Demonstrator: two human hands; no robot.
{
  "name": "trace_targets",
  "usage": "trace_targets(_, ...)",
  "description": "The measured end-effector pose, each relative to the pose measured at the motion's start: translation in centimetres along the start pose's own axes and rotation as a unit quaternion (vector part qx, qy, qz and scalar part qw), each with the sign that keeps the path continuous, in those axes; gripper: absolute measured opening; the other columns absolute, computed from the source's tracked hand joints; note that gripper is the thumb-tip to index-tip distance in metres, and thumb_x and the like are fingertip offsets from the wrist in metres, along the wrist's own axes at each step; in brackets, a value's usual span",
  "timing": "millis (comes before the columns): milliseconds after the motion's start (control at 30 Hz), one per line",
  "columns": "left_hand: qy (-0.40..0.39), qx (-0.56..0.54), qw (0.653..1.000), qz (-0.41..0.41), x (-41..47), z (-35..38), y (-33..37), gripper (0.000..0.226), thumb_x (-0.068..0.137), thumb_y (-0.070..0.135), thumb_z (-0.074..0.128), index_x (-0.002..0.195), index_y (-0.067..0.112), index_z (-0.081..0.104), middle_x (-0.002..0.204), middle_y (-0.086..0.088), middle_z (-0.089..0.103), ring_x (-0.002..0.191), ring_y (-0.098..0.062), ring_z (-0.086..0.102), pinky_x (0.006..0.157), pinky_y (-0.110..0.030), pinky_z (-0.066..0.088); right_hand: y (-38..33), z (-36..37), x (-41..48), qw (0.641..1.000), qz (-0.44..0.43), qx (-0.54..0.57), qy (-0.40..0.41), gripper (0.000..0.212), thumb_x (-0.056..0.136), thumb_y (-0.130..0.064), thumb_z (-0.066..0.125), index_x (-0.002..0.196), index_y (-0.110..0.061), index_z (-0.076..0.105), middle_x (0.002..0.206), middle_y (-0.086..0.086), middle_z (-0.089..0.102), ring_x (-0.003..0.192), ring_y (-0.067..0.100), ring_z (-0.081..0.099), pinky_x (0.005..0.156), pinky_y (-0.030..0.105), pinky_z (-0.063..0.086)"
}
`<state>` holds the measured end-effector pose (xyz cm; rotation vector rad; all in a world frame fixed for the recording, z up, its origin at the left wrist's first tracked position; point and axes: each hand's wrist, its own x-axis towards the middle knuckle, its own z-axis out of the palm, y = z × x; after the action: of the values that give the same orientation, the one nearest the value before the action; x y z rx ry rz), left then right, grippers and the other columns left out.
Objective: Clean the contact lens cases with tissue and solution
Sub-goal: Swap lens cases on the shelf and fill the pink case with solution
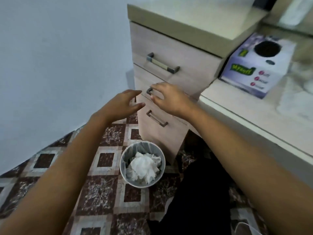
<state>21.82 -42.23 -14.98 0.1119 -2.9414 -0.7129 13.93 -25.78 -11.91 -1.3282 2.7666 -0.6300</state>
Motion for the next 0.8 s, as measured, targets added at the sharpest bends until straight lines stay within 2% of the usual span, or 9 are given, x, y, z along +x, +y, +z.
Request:
trace_targets(67,0.023,0.010,0.999,0.026,0.5,-1.6,2.1,0.058,0.091,0.041,0.052,0.141,0.015,0.038,0.145,-0.007,0.042,0.131,-0.021,0.040,0.104,-0.026,0.028,-0.3,-2.9,-0.8,1.000,-0.004,-0.008,0.028,0.046,0.094,-0.029,0.048,0.138,-0.014,0.042,0.143,0.005,0.043,0.132,0.018,0.037,0.105,0.024,0.024)
trace_targets(167,0.053,0.012,0.996,0.074,1.3,-3.3,6.4,0.057,0.091,0.039,0.054,0.140,0.015,0.039,0.144,-0.006,0.042,0.132,-0.018,0.038,0.096,-0.017,0.024,-0.2,-7.2,-3.1,0.996,-0.018,-0.025,0.078,0.044,0.094,-0.028,0.049,0.134,-0.011,0.046,0.135,0.009,0.050,0.125,0.022,0.043,0.102,0.028,0.031)
trace_targets(300,0.075,0.005,0.988,0.136,2.2,-4.2,12.3,0.058,0.090,0.043,0.054,0.141,0.017,0.040,0.144,-0.003,0.042,0.129,-0.015,0.040,0.095,-0.018,0.027,1.4,-11.6,-6.9,0.991,0.008,-0.049,0.123,0.043,0.093,-0.026,0.051,0.132,-0.009,0.048,0.136,0.011,0.050,0.126,0.023,0.043,0.102,0.025,0.028)
trace_targets(367,0.081,0.004,0.981,0.175,2.9,-3.9,15.6,0.058,0.089,0.044,0.055,0.139,0.017,0.043,0.142,-0.004,0.045,0.127,-0.017,0.043,0.094,-0.019,0.030,2.9,-13.5,-9.3,0.988,0.030,-0.058,0.141,0.039,0.092,-0.023,0.052,0.127,-0.008,0.053,0.128,0.012,0.055,0.120,0.025,0.047,0.096,0.026,0.031)
trace_targets(433,0.074,-0.002,0.975,0.211,3.6,-3.3,18.9,0.057,0.088,0.043,0.058,0.136,0.015,0.047,0.137,-0.005,0.050,0.126,-0.019,0.045,0.094,-0.017,0.030,4.6,-15.3,-12.0,0.983,0.054,-0.064,0.161,0.034,0.090,-0.019,0.054,0.122,-0.007,0.056,0.123,0.013,0.059,0.116,0.027,0.049,0.092,0.027,0.032)
trace_targets(633,0.026,-0.023,0.954,0.297,5.0,0.8,28.5,0.052,0.090,0.035,0.057,0.136,0.013,0.046,0.138,-0.001,0.048,0.129,-0.016,0.041,0.092,-0.009,0.022,10.0,-19.1,-20.7,0.964,0.161,-0.100,0.184,0.042,0.094,-0.025,0.050,0.134,-0.012,0.047,0.138,0.007,0.048,0.128,0.020,0.042,0.102,0.022,0.026)
trace_targets(800,-0.033,-0.028,0.940,0.338,6.2,5.0,34.6,0.056,0.091,0.042,0.053,0.140,0.018,0.041,0.144,0.001,0.042,0.132,-0.011,0.036,0.099,-0.014,0.021,14.2,-20.7,-26.6,0.943,0.250,-0.106,0.194,0.045,0.094,-0.031,0.048,0.136,-0.017,0.044,0.141,0.003,0.045,0.130,0.017,0.040,0.105,0.027,0.029)
